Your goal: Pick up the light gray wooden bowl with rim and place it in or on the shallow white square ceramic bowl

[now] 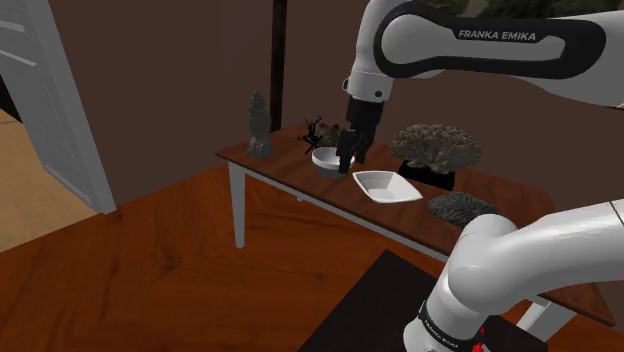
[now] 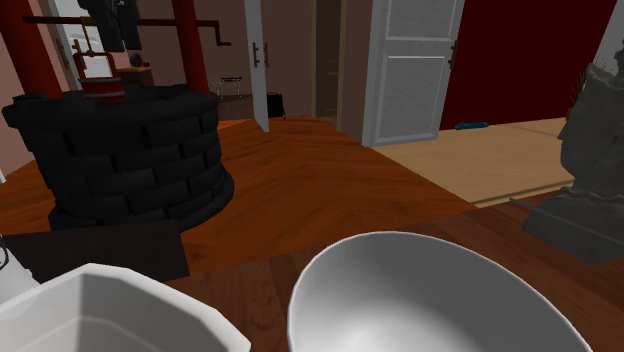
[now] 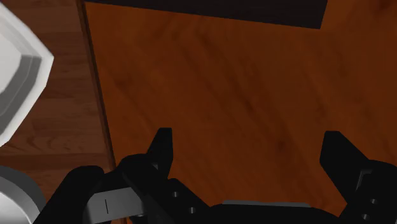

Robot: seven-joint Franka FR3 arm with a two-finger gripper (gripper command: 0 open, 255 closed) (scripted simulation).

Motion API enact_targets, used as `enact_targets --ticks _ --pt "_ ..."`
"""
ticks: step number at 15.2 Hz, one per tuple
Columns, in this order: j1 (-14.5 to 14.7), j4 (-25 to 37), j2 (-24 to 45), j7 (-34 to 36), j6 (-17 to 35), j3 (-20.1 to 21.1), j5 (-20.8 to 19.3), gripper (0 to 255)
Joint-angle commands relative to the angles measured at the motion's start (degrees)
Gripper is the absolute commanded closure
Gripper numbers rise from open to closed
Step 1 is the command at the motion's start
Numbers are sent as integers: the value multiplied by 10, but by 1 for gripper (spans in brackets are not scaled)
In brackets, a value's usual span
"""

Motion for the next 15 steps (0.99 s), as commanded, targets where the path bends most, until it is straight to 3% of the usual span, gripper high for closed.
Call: enact_targets --ticks 1,15 --pt "0 0 0 0 0 0 0 0" --pt "-50 49 216 -102 184 -74 -78 0"
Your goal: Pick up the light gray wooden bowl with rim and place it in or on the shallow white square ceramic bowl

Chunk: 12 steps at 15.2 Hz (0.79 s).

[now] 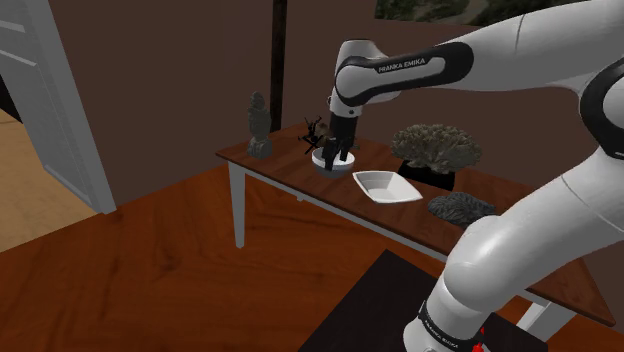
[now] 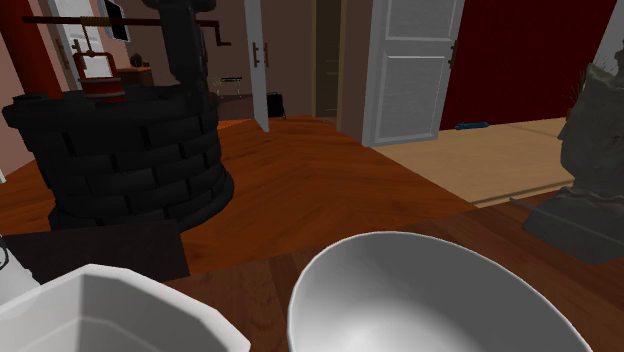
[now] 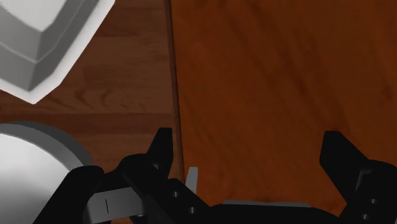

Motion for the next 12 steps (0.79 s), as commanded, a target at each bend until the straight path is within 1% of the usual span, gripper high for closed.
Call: enact_targets --ticks 1,7,12 --pt "-7 19 36 -15 21 -11 -8 0" --pt "-23 86 146 -53 77 -38 -20 0" --pt "-37 161 243 -85 109 -56 -18 0"
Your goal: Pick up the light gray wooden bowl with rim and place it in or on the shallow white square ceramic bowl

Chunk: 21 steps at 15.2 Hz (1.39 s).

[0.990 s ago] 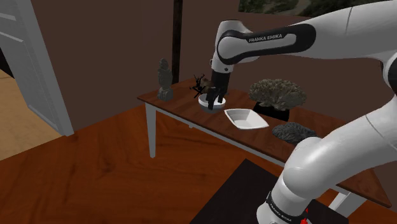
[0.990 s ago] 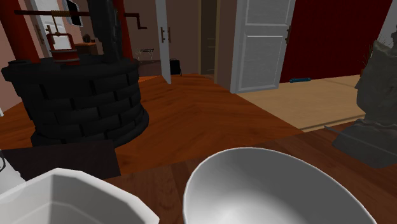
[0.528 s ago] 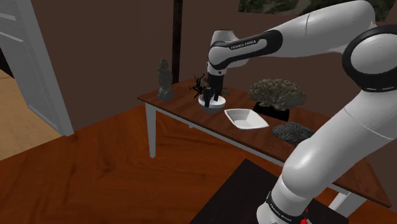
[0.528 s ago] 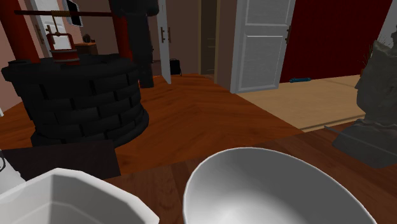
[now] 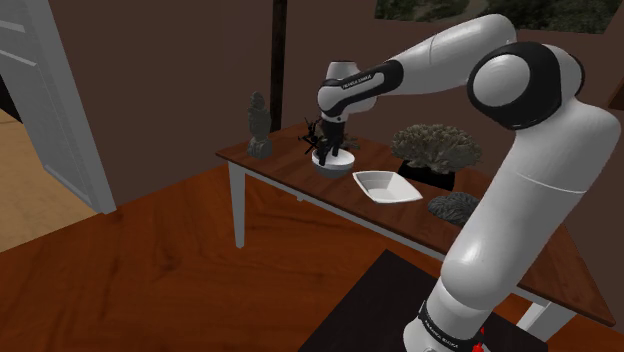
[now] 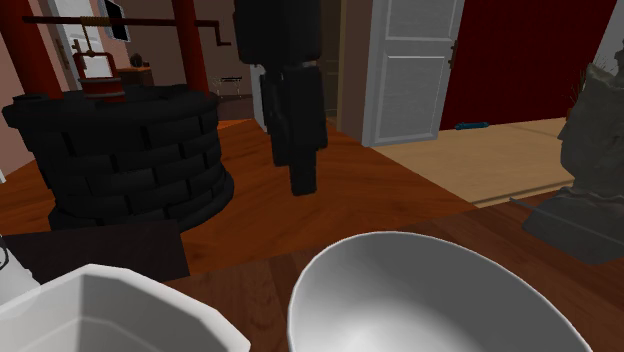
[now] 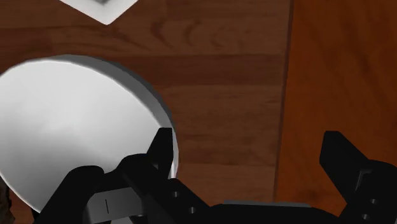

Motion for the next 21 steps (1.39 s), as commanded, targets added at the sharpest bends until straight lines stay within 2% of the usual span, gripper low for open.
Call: enact_targets --ticks 1,5,13,21 --pt "-5 40 44 -12 9 -6 3 0" --pt "-19 113 121 -36 21 -15 11 0" --pt "-23 91 149 -39 71 -15 15 0" --pt "-23 91 149 -39 71 -15 15 0"
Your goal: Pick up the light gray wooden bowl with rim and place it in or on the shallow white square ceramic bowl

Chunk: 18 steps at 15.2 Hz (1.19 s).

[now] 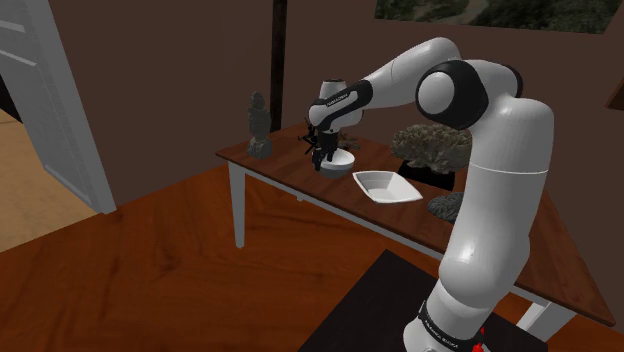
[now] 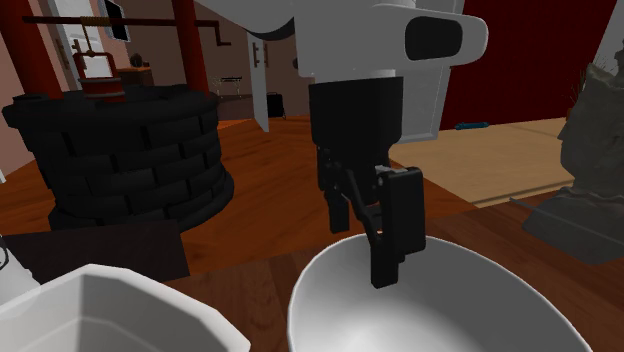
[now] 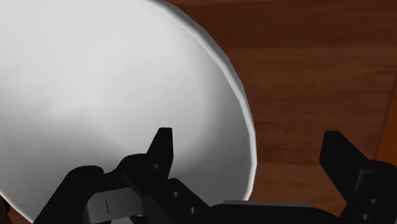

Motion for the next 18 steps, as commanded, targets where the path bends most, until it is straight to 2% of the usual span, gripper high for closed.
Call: enact_targets --ticks 1,10,18 --pt "0 0 0 0 0 0 0 255" --pt "0 0 0 0 0 0 0 255" --pt "1 33 -23 -2 -56 -1 -3 255"
